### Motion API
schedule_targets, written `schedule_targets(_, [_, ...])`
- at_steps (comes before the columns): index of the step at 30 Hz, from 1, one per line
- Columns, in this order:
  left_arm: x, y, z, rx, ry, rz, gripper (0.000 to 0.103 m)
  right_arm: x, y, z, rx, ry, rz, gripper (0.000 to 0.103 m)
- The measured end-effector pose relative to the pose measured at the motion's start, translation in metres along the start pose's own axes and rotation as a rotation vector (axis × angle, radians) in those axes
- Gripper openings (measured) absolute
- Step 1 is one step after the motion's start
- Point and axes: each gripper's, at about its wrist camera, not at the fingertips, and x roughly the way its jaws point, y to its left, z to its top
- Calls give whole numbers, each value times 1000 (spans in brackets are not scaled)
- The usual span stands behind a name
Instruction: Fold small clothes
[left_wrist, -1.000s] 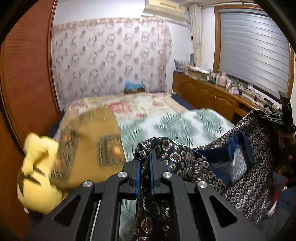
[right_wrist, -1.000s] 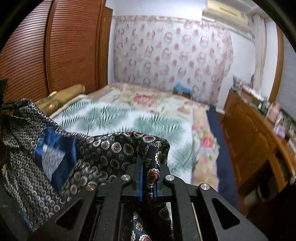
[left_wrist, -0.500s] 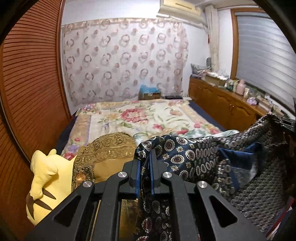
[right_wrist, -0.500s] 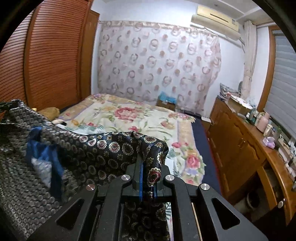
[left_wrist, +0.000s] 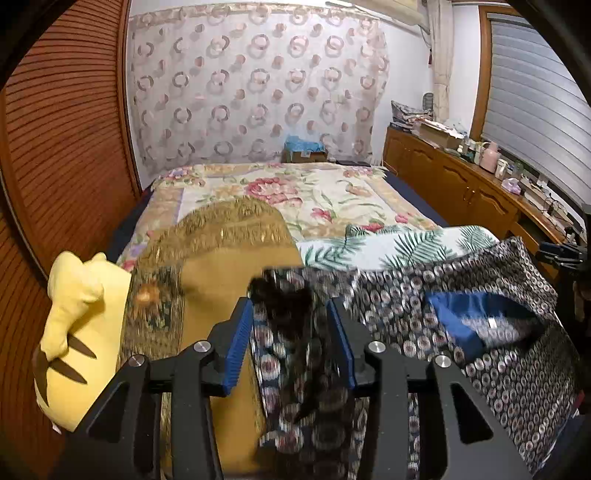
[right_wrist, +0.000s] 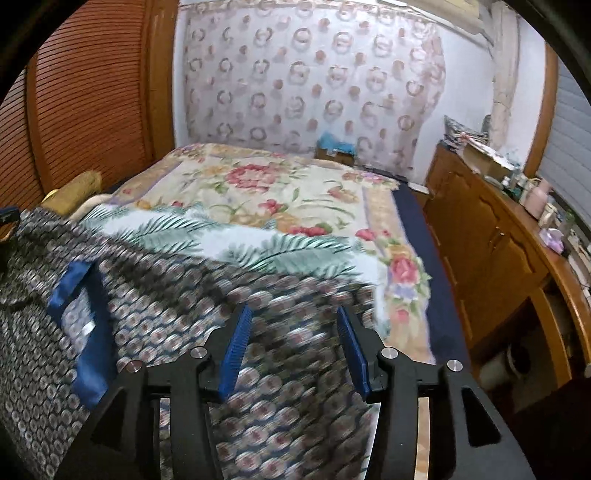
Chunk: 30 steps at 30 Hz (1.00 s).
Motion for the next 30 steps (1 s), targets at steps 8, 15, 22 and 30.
schedule_targets(8, [-4,-11,-30,24,40,-2,43,-14,56,-23,-67,34,180,50])
schedule_targets(15, [-13,-16,-62,49,57,-23,43,-10,96,-46,-114,91,281,50])
schedule_targets(22, [-26,-21,-80,69,66,-25,43,-15,79,-77,-142,121,302,50])
schedule_targets(30, [-32,-26,-90,76,73,-37,43,-47,53,-113,-95,114,297,50])
